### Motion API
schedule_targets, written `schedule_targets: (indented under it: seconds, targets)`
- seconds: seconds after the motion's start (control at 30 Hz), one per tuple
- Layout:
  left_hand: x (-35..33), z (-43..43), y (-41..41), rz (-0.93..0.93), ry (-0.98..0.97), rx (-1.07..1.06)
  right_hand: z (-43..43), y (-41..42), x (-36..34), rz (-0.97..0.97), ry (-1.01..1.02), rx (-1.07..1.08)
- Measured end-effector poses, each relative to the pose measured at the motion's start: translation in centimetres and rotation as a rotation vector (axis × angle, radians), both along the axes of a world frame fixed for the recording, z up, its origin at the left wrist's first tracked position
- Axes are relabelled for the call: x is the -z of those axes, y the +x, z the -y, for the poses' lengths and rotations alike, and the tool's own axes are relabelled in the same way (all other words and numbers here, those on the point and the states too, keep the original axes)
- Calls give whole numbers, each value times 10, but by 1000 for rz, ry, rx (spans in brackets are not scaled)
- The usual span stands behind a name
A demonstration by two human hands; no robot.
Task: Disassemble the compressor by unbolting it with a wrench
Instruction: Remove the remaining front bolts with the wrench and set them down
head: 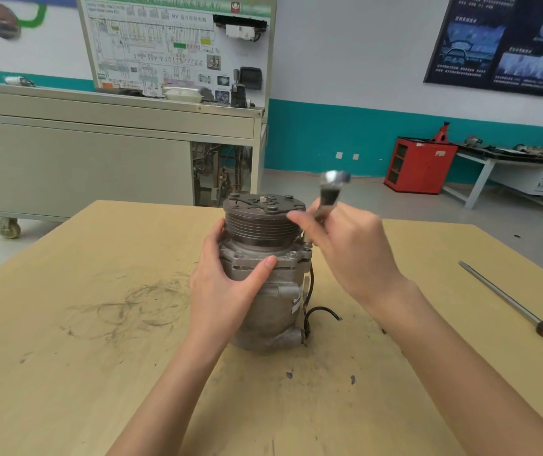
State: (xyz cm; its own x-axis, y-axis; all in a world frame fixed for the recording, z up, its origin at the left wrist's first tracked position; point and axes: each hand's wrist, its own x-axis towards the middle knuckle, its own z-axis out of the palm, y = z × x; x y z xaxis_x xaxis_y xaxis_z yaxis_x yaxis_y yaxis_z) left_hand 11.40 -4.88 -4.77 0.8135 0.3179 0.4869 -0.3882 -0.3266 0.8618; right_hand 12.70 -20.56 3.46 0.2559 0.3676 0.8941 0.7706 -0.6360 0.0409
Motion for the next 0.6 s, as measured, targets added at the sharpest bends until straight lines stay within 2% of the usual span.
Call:
schedule_targets:
  seconds: [0.1,0.17,0.23,0.3,0.33,0.4,0.47,0.53,0.6]
  targets:
    - [-1,1,0,-7,-5,-4,-4,-5,8,194,-163,185]
    - [0,1,1,-15,-7,-1,-8,-8,17,267,-180,253]
    - [1,1,1,-20,-1,-3,-8,-9,28,290,-142,246]
    - [1,1,1,-16,5,-12,-2,-6,40,205,-37,138]
    - [0,1,1,-13,9,-12,5,-4,44,50,116,12]
    - [0,1,1,-10,11,-7,18,3,45,-416,580,-319]
    - [0,0,1,-10,8,-8,30,21,45,-764,922,-497]
    - [0,1,1,-6,4,-10,38,46,43,-1025,1048,-607]
    - [1,2,2,4,-2,-12,40,71,37,-1222,1011,-632]
